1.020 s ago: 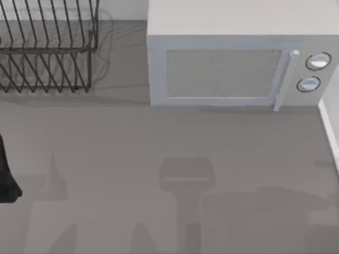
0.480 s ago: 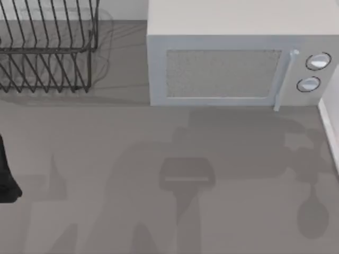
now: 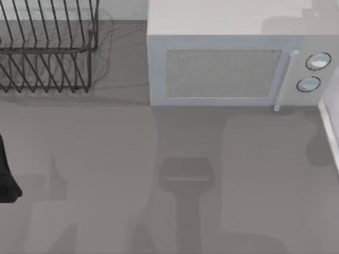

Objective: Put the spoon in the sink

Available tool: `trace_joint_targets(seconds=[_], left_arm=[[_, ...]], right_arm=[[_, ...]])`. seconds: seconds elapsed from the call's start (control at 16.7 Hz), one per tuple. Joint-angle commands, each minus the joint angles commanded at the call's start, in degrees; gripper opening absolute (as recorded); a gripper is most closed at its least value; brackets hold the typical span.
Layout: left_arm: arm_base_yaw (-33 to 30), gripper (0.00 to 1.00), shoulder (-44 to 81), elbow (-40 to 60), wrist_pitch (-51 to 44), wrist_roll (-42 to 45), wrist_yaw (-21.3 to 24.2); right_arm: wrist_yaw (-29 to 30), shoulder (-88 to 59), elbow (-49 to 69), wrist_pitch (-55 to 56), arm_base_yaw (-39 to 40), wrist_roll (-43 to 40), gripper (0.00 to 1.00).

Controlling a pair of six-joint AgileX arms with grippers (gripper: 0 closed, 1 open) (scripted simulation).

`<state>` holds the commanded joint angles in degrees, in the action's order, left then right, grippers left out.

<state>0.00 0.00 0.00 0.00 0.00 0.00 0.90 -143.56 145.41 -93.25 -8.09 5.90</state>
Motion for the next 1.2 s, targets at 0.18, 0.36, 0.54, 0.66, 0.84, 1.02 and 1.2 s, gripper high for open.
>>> trace_joint_targets(seconds=[0.18, 0.36, 0.54, 0.66, 0.84, 1.02, 1.2], left_arm=[[0.0, 1.0, 0.0, 0.0, 0.0, 0.0, 0.0], [0.0, 1.0, 0.0, 0.0, 0.0, 0.0, 0.0], [0.0, 1.0, 0.0, 0.0, 0.0, 0.0, 0.0], [0.0, 1.0, 0.0, 0.0, 0.0, 0.0, 0.0], [0.0, 1.0, 0.0, 0.0, 0.0, 0.0, 0.0], [0.0, 1.0, 0.0, 0.0, 0.0, 0.0, 0.0], [0.0, 1.0, 0.0, 0.0, 0.0, 0.0, 0.0]], right_arm=[[0.1, -7.9, 12.1, -2.6, -0.4, -0.3, 0.0], [0.1, -12.5, 19.2, -3.9, -0.6, -0.5, 0.0], [0.1, -13.7, 21.0, -4.2, -0.7, -0.5, 0.0], [0.1, -13.7, 21.0, -4.2, -0.7, -0.5, 0.0], [0.1, -13.1, 19.9, -3.2, -0.4, -0.4, 0.0], [0.0, -11.0, 14.0, 1.1, -0.3, -0.5, 0.0], [0.0, -8.6, 4.5, 6.7, -0.4, -0.6, 0.0]])
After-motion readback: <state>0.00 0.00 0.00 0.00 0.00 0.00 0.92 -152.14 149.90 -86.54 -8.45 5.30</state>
